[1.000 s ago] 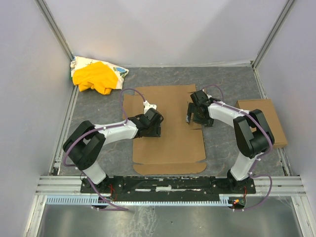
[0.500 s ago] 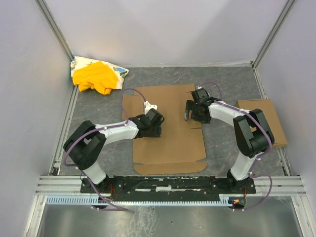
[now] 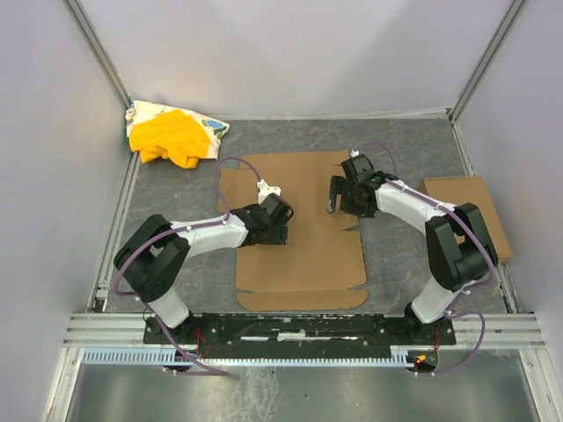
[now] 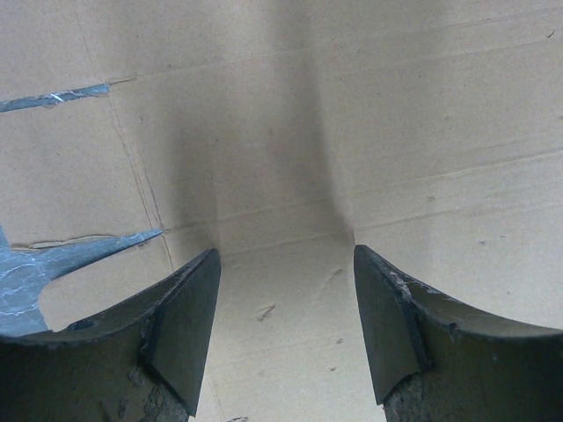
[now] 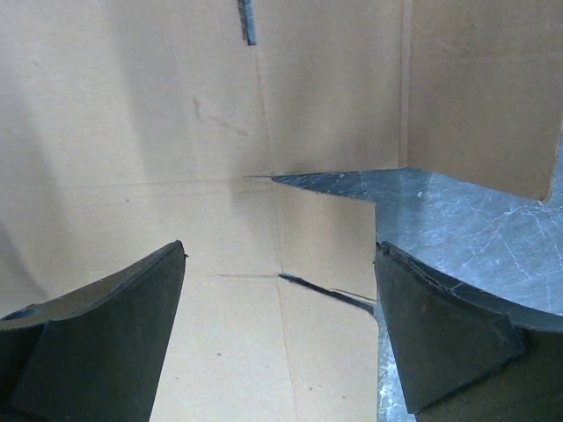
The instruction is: Fold the paper box
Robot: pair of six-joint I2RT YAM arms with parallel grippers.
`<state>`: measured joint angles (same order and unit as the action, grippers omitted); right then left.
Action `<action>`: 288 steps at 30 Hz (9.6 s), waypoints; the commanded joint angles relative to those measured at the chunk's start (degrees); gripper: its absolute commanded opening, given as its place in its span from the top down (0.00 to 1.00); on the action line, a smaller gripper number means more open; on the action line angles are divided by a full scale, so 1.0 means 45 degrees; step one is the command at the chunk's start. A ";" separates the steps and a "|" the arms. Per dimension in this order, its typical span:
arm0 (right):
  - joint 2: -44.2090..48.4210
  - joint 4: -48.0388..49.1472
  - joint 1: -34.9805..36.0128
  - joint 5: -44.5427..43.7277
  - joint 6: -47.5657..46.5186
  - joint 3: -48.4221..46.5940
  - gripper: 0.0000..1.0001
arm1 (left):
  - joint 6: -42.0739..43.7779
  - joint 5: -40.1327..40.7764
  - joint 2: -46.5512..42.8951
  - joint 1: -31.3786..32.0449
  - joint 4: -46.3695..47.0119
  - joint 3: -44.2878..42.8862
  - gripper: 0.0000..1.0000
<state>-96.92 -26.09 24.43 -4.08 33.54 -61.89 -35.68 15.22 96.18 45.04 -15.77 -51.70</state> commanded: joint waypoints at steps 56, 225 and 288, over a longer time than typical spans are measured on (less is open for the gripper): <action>-0.2065 -0.3140 0.1941 -0.2337 -0.0324 -0.3297 0.58 | -0.0057 -0.0116 0.0017 0.0109 -0.1560 0.0695 0.30; -0.2821 -0.2035 0.2134 -0.0203 -0.0266 -0.2457 0.58 | 0.0186 -0.2881 -0.0409 -0.1954 0.0652 -0.1147 0.32; -0.4604 -0.8844 -0.2969 -0.0701 -0.2793 -1.2494 0.46 | 0.1927 -0.2388 -0.1388 -0.5252 -0.3479 -0.7002 0.28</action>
<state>-110.06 -61.12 10.94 -11.42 25.61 -111.63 -30.37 8.60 84.93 22.98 -31.46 -76.71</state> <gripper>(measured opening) 0.548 0.730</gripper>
